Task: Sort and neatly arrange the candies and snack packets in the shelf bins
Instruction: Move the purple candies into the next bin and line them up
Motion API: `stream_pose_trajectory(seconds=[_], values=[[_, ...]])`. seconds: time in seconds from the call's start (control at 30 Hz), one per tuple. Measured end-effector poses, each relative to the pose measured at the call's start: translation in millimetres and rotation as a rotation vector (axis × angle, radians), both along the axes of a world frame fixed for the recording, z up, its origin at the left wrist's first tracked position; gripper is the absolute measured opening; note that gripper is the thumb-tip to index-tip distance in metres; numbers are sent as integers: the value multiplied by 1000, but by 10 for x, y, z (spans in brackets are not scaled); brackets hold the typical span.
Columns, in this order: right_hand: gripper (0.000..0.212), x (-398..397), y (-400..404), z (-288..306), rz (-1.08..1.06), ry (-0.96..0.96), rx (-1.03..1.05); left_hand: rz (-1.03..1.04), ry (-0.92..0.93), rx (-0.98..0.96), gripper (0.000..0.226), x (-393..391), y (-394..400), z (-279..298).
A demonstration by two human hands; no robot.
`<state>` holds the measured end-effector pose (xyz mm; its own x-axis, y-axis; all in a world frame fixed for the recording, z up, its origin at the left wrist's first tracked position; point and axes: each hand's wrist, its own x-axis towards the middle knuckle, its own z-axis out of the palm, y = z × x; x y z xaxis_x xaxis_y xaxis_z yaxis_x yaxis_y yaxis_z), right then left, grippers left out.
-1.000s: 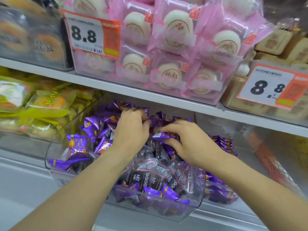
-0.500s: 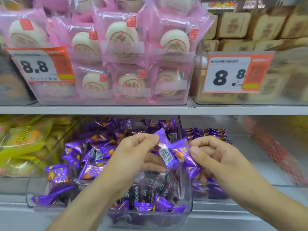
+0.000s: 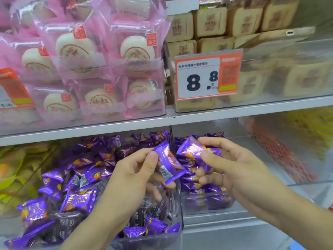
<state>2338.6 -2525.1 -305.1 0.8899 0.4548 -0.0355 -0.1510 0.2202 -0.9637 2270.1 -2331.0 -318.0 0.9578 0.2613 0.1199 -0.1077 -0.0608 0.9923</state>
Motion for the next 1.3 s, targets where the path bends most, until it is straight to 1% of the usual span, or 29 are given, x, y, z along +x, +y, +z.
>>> stream_pose_trajectory(seconds=[0.1, 0.17, 0.23, 0.3, 0.33, 0.43, 0.47, 0.5, 0.57, 0.6, 0.63, 0.67, 0.7, 0.73, 0.8, 0.83, 0.9, 1.0, 1.07, 1.1, 1.17, 1.23, 1.3], values=[[47, 23, -60, 0, -5, 3, 10, -29, 27, -77, 29, -9, 1, -4], [43, 31, -95, -3, 15, -3, -1, -74, 46, -184, 23, -26, -7, 29], [39, 38, -121, -7, 28, -4, -11, -124, 45, -341, 29, -24, -20, 43], [33, 49, -142, 0, 15, 13, 2, -98, 52, -442, 36, -26, -55, 69], [28, 48, -148, 9, 12, 21, 10, -73, 50, -391, 35, -27, -57, 55], [16, 51, -157, 42, 34, 42, 17, -17, -4, -30, 26, -45, -72, 52], [10, 67, -149, 45, 27, 72, 32, -19, -26, 28, 30, -56, -70, 40], [6, 82, -144, 49, 5, 111, 56, -31, -35, 30, 39, -63, -72, 41], [6, 101, -131, 60, -30, 197, 106, -59, -24, -59, 59, -67, -85, 53], [13, 104, -129, 62, -26, 219, 99, -75, -14, -100, 63, -67, -95, 62], [23, 102, -136, 54, -1, 214, 61, -79, -3, -103, 61, -69, -108, 73], [31, 93, -139, 51, 27, 191, 13, -88, -10, -78, 53, -63, -112, 68], [35, 78, -142, 52, 42, 165, -27, -83, -22, -58, 40, -59, -119, 71], [36, 59, -140, 57, 44, 147, -47, -64, -27, -54, 31, -59, -118, 65], [37, 44, -133, 57, 36, 121, -52, -47, -25, -103, 21, -46, -113, 57], [38, 41, -128, 58, 37, 106, -56, -49, -11, -137, 21, -43, -129, 72], [35, 55, -122, 56, 51, 102, -52, -46, 7, -170, 27, -41, -136, 80], [32, 61, -130, 72, 75, 124, -23, 5, 29, -128, 39, -27, -164, 79], [34, 49, -124, 82, 77, 131, -14, 52, 46, -135, 33, -19, -174, 85], [38, 43, -119, 81, 71, 125, -17, 73, 60, -137, 26, -15, -167, 87], [47, 48, -110, 55, 64, 94, -28, 83, 81, -133, 21, -7, -131, 70], [47, 66, -103, 29, 95, 57, -28, 63, 100, -139, 27, -12, -123, 91], [41, 87, -102, 16, 122, 41, -1, 55, 125, -173, 35, -19, -123, 97]])
